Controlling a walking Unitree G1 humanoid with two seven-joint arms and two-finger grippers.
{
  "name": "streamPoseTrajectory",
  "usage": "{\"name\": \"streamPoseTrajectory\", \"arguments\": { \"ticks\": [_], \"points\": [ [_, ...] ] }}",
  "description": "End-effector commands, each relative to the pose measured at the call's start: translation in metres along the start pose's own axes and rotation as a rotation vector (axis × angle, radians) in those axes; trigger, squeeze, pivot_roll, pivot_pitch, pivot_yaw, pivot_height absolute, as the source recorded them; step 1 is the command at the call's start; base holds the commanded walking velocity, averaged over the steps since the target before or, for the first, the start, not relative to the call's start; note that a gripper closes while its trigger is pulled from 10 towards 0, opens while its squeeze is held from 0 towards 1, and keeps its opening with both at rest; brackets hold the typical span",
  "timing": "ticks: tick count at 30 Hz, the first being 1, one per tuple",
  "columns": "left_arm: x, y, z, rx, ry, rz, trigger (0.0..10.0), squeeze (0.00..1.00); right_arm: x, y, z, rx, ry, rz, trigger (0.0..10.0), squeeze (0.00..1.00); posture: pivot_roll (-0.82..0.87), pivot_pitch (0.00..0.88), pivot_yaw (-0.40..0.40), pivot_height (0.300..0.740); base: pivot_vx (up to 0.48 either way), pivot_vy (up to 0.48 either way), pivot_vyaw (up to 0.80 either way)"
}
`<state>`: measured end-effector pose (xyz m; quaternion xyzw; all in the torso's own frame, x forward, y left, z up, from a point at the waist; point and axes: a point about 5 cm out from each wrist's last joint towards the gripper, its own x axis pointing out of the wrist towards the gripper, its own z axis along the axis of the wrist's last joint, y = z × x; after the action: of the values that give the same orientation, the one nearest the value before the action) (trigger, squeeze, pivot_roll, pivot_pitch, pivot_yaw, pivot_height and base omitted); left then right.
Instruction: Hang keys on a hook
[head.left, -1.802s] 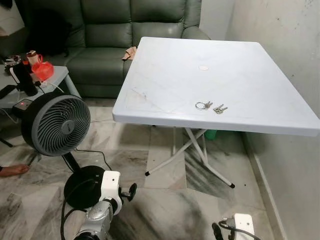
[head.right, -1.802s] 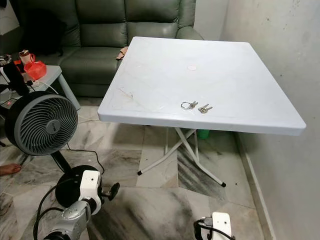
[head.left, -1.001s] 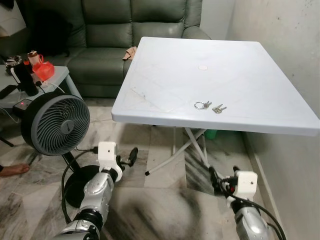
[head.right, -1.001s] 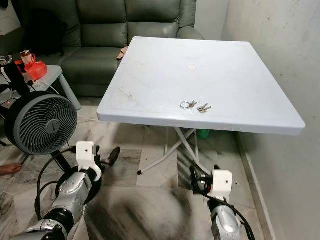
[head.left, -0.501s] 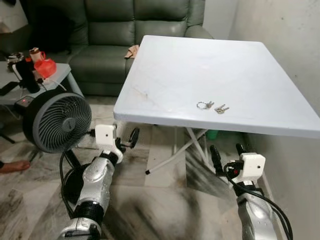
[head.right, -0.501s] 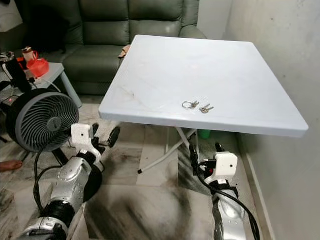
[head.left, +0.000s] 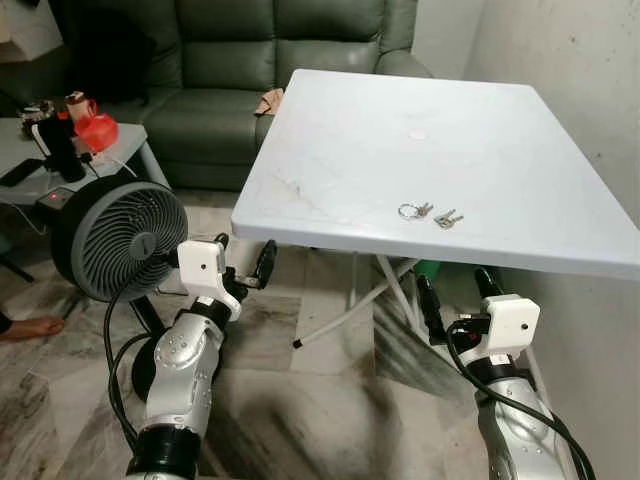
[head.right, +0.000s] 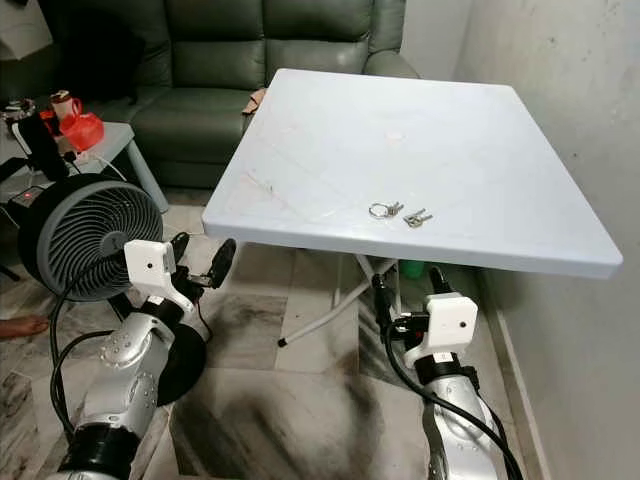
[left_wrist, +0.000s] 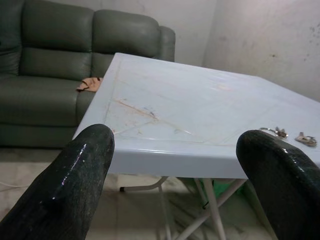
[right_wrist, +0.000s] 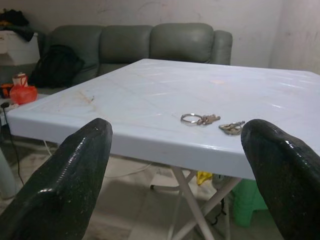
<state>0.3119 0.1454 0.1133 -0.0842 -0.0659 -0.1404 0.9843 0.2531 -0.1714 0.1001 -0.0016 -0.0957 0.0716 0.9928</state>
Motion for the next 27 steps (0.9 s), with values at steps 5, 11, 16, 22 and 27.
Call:
{"name": "streamPoseTrajectory", "arguments": {
  "ticks": [5, 11, 16, 22, 27],
  "points": [
    [-0.006, 0.005, 0.0, -0.01, 0.015, 0.028, 10.0, 0.0, -0.007, -0.005, 0.001, -0.029, 0.01, 0.016, 10.0, 0.0, -0.02, 0.0, -0.001, 0.74, 0.0, 0.0, 0.0],
    [-0.007, 0.007, 0.002, -0.027, 0.031, 0.045, 10.0, 0.0, -0.005, -0.007, 0.007, -0.031, 0.008, 0.003, 10.0, 0.0, -0.02, 0.0, 0.001, 0.74, 0.0, 0.0, 0.0],
    [-0.007, 0.003, 0.002, -0.033, 0.047, 0.039, 10.0, 0.0, -0.003, -0.006, 0.011, -0.032, -0.001, 0.009, 10.0, 0.0, -0.02, 0.0, 0.003, 0.74, 0.107, 0.0, 0.0],
    [-0.008, 0.0, 0.002, -0.041, 0.06, 0.027, 10.0, 0.0, -0.003, -0.005, 0.013, -0.032, 0.004, 0.013, 10.0, 0.0, -0.02, 0.0, 0.004, 0.74, 0.381, 0.0, 0.0],
    [-0.007, 0.0, 0.002, -0.043, 0.066, 0.027, 10.0, 0.0, -0.003, -0.005, 0.012, -0.033, 0.008, 0.017, 10.0, 0.0, -0.02, 0.0, 0.004, 0.74, 0.398, 0.0, 0.0]
  ]
}}
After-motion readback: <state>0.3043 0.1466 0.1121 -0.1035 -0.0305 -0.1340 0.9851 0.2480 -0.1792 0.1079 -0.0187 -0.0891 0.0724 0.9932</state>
